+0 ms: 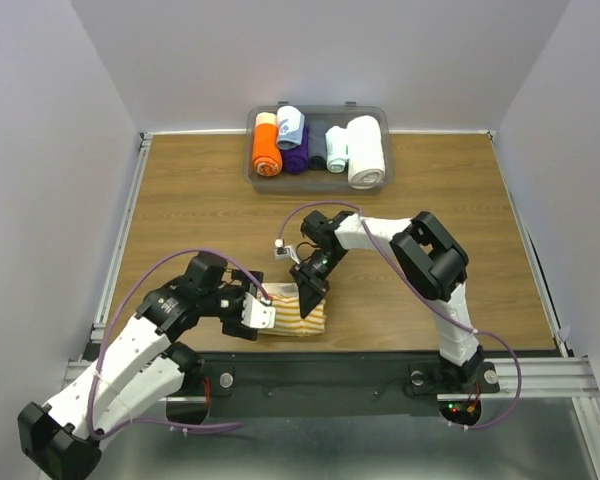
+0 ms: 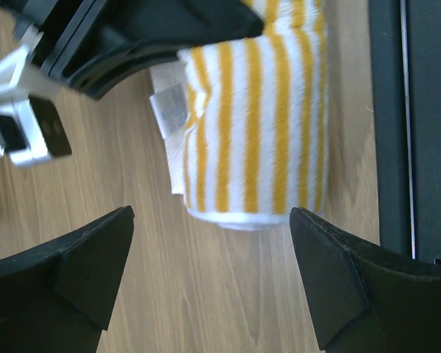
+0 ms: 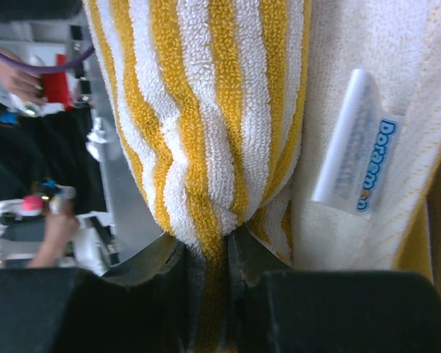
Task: Roll the towels
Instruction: Roll the towel
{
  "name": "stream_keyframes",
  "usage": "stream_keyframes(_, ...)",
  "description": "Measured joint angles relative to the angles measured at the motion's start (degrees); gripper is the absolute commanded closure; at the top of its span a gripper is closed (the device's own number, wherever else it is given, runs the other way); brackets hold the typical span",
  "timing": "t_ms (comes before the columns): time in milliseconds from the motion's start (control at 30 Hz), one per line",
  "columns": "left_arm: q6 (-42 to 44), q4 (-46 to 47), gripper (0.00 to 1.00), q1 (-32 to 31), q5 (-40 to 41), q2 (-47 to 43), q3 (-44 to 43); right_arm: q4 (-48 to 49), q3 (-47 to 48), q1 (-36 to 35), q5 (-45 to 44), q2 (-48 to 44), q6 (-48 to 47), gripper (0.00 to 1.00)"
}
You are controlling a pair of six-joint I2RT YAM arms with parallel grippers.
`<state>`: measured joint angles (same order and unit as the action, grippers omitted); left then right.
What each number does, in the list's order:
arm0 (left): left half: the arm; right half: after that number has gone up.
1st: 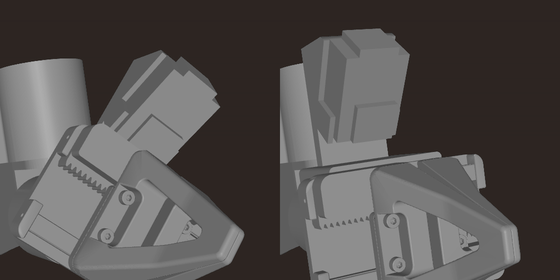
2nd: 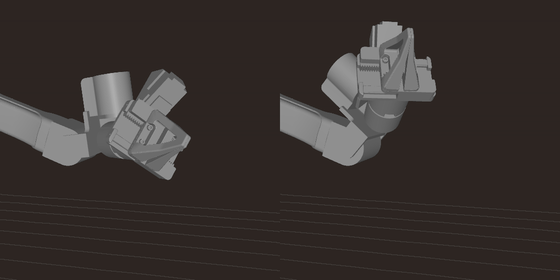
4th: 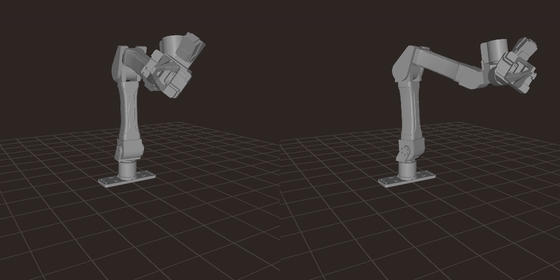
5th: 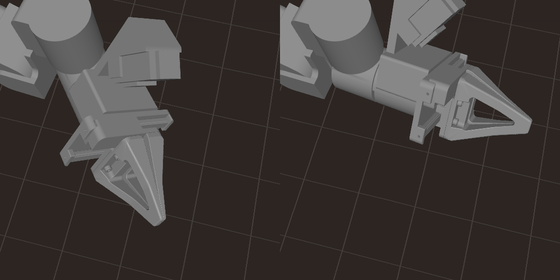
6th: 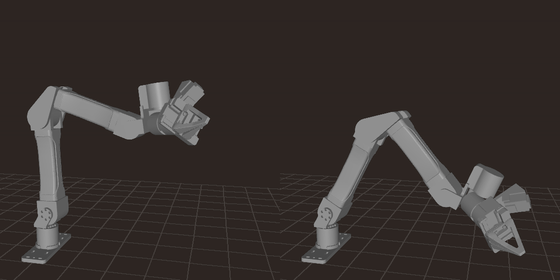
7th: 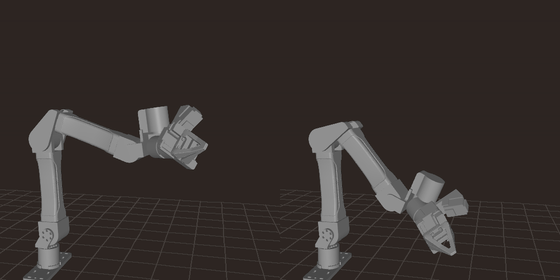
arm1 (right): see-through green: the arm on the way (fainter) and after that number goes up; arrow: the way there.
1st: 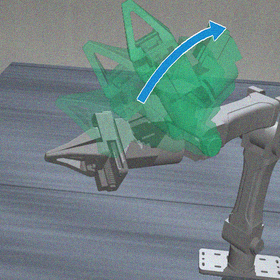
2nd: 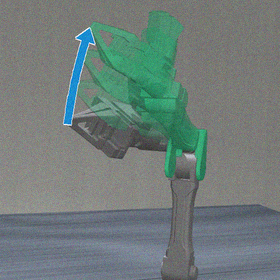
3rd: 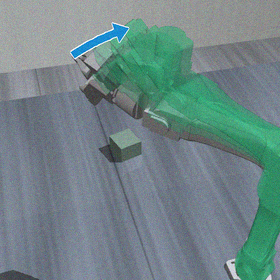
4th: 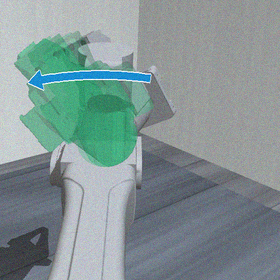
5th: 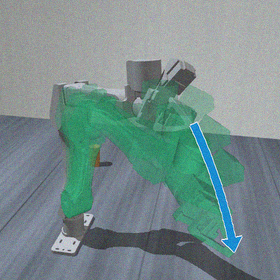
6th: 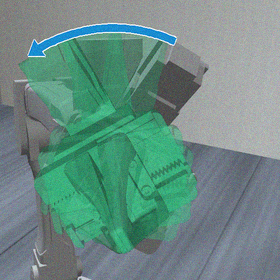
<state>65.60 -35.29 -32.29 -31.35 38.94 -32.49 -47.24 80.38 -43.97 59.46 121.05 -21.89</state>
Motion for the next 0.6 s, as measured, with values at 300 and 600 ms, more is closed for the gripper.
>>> stream_keyframes(300,-8.9,7.8,0.01,-21.0,10.0,8.1,0.2,-4.4,3.4,2.6,6.6,6.4,3.0,0.99)
stream_keyframes(600,-19.7,18.9,0.02,-29.2,21.5,14.2,4.5,-5.3,3.8,2.7,7.0,6.9,2.7,0.97)
